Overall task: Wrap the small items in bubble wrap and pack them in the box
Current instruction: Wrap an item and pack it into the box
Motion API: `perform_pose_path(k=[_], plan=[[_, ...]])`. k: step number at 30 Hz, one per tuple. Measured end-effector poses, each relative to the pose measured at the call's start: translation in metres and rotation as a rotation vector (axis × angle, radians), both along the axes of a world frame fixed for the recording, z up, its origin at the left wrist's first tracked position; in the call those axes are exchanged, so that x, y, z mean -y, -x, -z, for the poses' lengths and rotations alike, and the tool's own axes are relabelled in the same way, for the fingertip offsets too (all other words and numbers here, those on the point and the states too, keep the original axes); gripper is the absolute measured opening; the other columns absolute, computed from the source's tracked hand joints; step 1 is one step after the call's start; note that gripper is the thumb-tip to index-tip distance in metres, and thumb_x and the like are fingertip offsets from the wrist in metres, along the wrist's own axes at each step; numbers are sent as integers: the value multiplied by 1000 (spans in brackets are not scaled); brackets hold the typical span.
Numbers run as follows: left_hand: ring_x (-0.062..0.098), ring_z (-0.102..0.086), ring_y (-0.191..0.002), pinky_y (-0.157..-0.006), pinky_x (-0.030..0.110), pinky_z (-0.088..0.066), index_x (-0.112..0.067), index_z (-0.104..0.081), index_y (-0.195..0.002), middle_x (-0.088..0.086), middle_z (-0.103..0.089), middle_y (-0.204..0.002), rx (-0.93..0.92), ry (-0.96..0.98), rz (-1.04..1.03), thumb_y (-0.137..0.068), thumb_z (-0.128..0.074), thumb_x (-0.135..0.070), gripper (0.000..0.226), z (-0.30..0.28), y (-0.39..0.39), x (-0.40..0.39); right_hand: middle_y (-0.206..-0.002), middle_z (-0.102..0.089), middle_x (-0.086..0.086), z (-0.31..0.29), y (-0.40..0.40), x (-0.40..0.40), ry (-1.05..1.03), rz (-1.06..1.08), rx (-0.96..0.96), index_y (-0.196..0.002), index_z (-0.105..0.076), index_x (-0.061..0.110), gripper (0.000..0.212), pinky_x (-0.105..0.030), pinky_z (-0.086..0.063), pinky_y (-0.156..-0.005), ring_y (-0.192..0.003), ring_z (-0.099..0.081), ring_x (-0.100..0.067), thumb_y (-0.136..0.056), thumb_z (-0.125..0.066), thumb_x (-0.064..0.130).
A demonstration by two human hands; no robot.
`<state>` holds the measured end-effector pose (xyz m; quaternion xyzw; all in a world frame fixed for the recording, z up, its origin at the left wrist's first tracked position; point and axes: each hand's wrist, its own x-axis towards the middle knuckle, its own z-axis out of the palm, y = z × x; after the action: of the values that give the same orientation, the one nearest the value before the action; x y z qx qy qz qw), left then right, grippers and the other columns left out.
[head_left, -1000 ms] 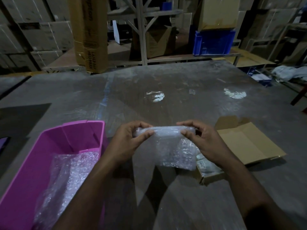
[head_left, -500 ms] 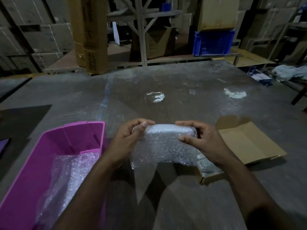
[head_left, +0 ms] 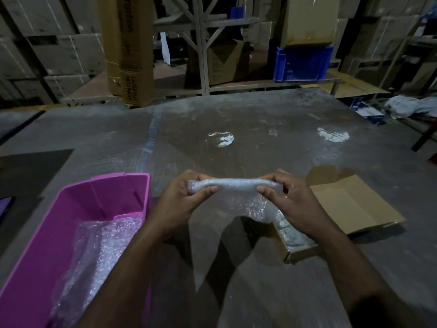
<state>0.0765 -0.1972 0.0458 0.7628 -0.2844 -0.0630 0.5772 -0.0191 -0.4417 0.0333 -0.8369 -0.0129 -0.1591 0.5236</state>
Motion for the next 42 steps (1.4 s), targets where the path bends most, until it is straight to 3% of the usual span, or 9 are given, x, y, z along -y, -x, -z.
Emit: perform_pose_path(k=[3,7,12,20,24,29,33,37,42], plan=[[11,-64,-71,-63,22,-51,-27,-66,-121,2,-71,-94,-31,37,2,-94,-67,-22,27,-3,5,-3,-129,-65,19,-1,3,-3,-62,-5,12,-123,-67,37,27,-26,-48,-100,-124,-58,-3,-99,-61,27],[1,-57,-69,-65,21,-53,-33,-54,-135,-16,-65,-86,32,47,33,-103,-54,-21,34,-7,12,1,-128,-68,9,-3,9,-7,-80,-22,13,-125,-69,39,29,-23,-49,-99,-122,-60,-4,-99,-59,29],[1,-64,-92,-81,17,-49,-21,-71,-120,-9,-72,-120,-37,123,94,-100,-53,-19,27,-11,16,0,-125,-68,14,-6,18,-13,-48,1,-35,-125,-70,34,48,-29,-52,-101,-118,-62,-2,-79,-82,28],[10,-70,-89,-81,25,-54,-18,-76,-107,-1,-76,-105,-10,76,125,-83,-79,-6,28,-7,18,0,-102,-57,7,-1,27,-17,172,133,21,-99,-70,41,23,-16,-46,-78,-94,-60,-6,-90,-74,20],[-1,-59,-94,-81,8,-43,-22,-77,-95,-3,-57,-102,228,-1,29,-83,-81,-19,13,-7,16,-5,-102,-52,9,2,37,-20,200,158,29,-103,-71,30,12,-26,-48,-84,-97,-58,-8,-94,-66,36],[14,-69,-77,-70,36,-58,-23,-70,-106,-2,-72,-92,46,66,94,-94,-69,-26,12,-4,17,-10,-123,-66,23,0,51,-31,29,168,20,-128,-65,41,29,-39,-52,-96,-116,-63,-8,-101,-59,30],[10,-63,-73,-62,33,-59,-39,-57,-134,-2,-63,-99,2,92,146,-101,-59,-26,36,-2,22,-12,-113,-70,25,-2,60,-44,-42,190,42,-122,-71,32,27,-23,-52,-80,-97,-64,1,-103,-52,27],[3,-58,-66,-55,21,-52,-12,-70,-110,-7,-66,-88,-134,221,186,-103,-53,-15,19,-6,30,-8,-99,-73,22,-2,71,-52,-81,209,12,-116,-74,24,28,-19,-53,-71,-86,-68,-1,-89,-71,30],[11,-61,-70,-64,33,-57,-13,-71,-95,-4,-69,-82,-295,228,267,-76,-77,-22,21,-1,34,-7,-99,-69,12,2,81,-51,-53,304,2,-108,-76,24,20,-20,-52,-75,-90,-66,-5,-88,-75,28]])
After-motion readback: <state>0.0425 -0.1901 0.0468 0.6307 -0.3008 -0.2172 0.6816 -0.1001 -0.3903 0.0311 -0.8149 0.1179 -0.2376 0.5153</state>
